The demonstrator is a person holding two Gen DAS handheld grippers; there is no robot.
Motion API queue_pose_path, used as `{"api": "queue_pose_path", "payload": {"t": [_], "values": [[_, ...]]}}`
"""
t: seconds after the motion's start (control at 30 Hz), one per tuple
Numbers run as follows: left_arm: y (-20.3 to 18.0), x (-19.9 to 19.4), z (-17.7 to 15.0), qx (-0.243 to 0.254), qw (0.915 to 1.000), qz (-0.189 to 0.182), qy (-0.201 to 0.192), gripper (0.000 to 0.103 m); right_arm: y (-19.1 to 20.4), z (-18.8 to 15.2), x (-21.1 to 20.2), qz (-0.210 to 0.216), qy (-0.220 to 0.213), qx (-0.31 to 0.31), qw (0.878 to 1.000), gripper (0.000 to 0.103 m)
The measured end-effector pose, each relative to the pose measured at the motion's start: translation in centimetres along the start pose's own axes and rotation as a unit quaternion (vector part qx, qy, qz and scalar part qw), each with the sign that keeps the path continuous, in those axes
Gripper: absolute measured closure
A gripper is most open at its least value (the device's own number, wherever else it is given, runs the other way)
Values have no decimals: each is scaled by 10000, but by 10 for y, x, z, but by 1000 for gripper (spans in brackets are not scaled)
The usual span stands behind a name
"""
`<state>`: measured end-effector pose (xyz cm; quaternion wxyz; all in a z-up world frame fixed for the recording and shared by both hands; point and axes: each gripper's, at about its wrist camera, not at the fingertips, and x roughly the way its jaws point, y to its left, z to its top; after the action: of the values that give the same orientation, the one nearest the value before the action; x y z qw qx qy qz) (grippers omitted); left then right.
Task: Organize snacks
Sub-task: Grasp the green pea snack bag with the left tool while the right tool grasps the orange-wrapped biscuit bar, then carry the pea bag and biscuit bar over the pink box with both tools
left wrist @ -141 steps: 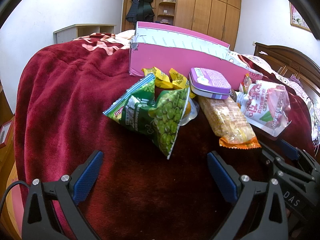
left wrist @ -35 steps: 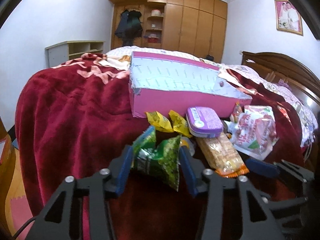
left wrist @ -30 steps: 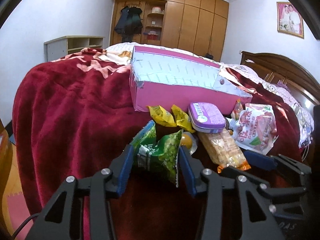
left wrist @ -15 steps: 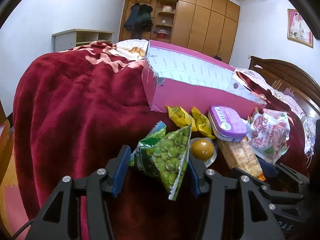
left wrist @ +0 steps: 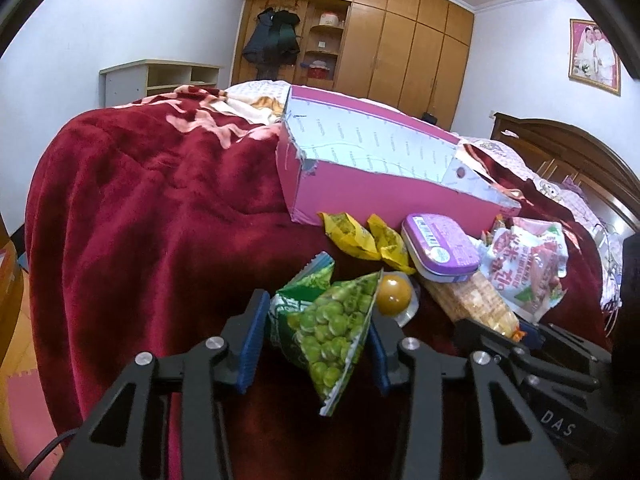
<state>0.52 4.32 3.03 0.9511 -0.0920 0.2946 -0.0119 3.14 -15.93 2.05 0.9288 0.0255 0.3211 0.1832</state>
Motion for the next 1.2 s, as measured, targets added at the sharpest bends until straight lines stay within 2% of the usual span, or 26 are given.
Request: {"api": "queue_pose_path", "payload": {"t": [0.3, 0.67, 0.93, 1.2], "values": [[-6, -18, -2, -35, 9995, -322, 51, 60, 2, -8, -30, -41, -60, -158, 9998, 65], [-25, -37, 11, 179, 9985, -497, -169, 60, 4, 5, -72, -53, -768, -324, 9965, 65], [-38, -38, 32, 327, 9974, -565, -315, 60, 1, 23, -79, 49, -970, -373, 9946, 65], [-51, -24, 66, 511, 9963, -541, -438, 60, -18, 51, -77, -98, -1090, -345, 9934, 65]]}}
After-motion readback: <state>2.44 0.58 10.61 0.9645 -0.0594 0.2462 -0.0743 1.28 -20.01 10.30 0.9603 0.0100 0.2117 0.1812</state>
